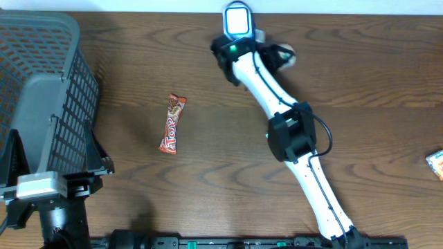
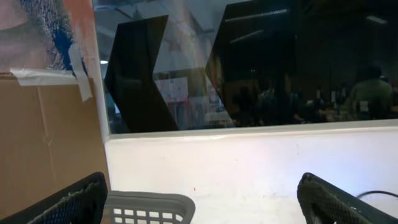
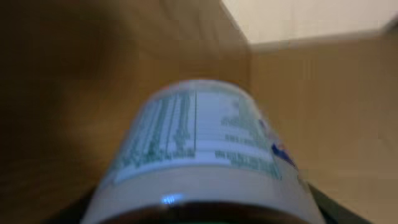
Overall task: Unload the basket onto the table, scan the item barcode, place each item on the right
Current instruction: 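Move the jar with the right gripper to the right edge and release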
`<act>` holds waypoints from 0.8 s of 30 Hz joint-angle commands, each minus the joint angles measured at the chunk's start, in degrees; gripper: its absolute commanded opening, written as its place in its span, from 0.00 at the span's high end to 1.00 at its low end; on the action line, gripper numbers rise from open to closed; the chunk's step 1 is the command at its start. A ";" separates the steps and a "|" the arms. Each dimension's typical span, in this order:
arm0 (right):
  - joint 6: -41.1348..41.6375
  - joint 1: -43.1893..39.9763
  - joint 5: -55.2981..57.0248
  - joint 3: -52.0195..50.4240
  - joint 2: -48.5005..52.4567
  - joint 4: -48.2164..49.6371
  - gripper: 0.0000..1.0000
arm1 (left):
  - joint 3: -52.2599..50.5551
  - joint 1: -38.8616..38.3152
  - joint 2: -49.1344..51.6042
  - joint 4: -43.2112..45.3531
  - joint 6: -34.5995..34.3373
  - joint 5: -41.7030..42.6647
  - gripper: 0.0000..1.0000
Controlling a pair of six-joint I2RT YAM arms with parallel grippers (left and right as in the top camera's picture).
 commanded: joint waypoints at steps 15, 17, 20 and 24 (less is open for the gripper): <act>12.72 -32.13 -21.68 0.11 -2.27 -6.71 0.72 | -0.42 0.24 0.46 2.21 -0.31 0.33 0.02; 11.74 -35.91 -26.01 0.11 -2.27 -6.71 0.72 | -0.42 0.24 0.46 2.32 -0.31 0.35 0.02; 10.19 -41.75 -33.79 0.11 -2.27 -6.69 0.71 | -0.42 0.24 0.55 2.84 -0.35 0.35 0.02; 3.41 -48.81 -47.12 0.11 -2.27 -6.01 0.71 | -0.42 0.24 0.92 3.52 -0.52 0.35 0.02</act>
